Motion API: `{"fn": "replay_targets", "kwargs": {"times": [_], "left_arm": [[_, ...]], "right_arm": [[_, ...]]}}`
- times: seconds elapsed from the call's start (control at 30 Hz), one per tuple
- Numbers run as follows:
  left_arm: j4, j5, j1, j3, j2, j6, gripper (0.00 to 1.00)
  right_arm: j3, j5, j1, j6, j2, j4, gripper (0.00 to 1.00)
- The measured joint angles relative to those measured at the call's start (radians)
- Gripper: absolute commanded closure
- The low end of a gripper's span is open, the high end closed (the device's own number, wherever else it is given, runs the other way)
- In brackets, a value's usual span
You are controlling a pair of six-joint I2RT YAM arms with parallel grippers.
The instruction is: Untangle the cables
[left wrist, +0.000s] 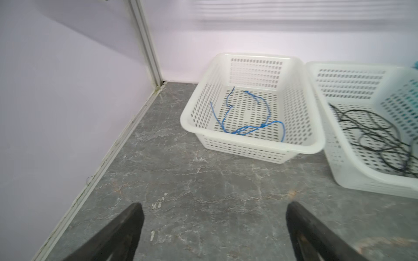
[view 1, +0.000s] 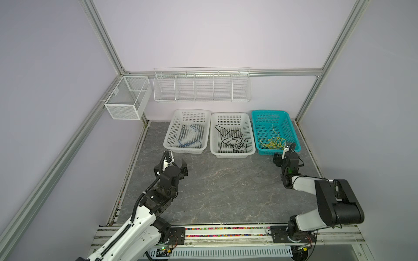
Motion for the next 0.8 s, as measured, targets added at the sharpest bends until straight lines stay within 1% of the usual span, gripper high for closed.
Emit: {"fn": "replay_targets", "kwargs": {"times": [0.1,0.23,0.37,0.43,0.53,0.6,0.7,0.8], "left_arm": [[0.032,0.035,0.120,-0.004,0.082,-0.011,0.01],[0.148,0.062,0.201,-0.045,0.128,-0.014,0.01],[0.315,0.063,0.286,-0.109,0.195,0.026,0.01],[0.365,0.061,0.323,-0.130,0.229,0.045,0.01],[0.526,0.089,0.397,-0.171,0.314,0.085,0.01],[0.614,0.106,0.420,-0.194,0.381,0.116,0.01],[0.716,0.145,0.422,-0.198,0.472,0.157,0.01],[0.806,0.192,0.427,-0.197,0.515,0.180,0.01]], "right_arm": [[0.000,0.000,0.000,0.000,0.000,0.000,0.12],[0.000,0.000,0.000,0.000,0.000,0.000,0.12],[0.000,0.000,0.000,0.000,0.000,0.000,0.12],[0.000,-0.001,0.000,0.000,0.000,0.000,0.12],[0.000,-0.004,0.000,0.000,0.000,0.000,0.12],[0.000,-0.004,0.000,0.000,0.000,0.000,0.12],[0.000,-0.004,0.000,0.000,0.000,0.000,0.12],[0.000,-0.004,0.000,0.000,0.000,0.000,0.12]]}}
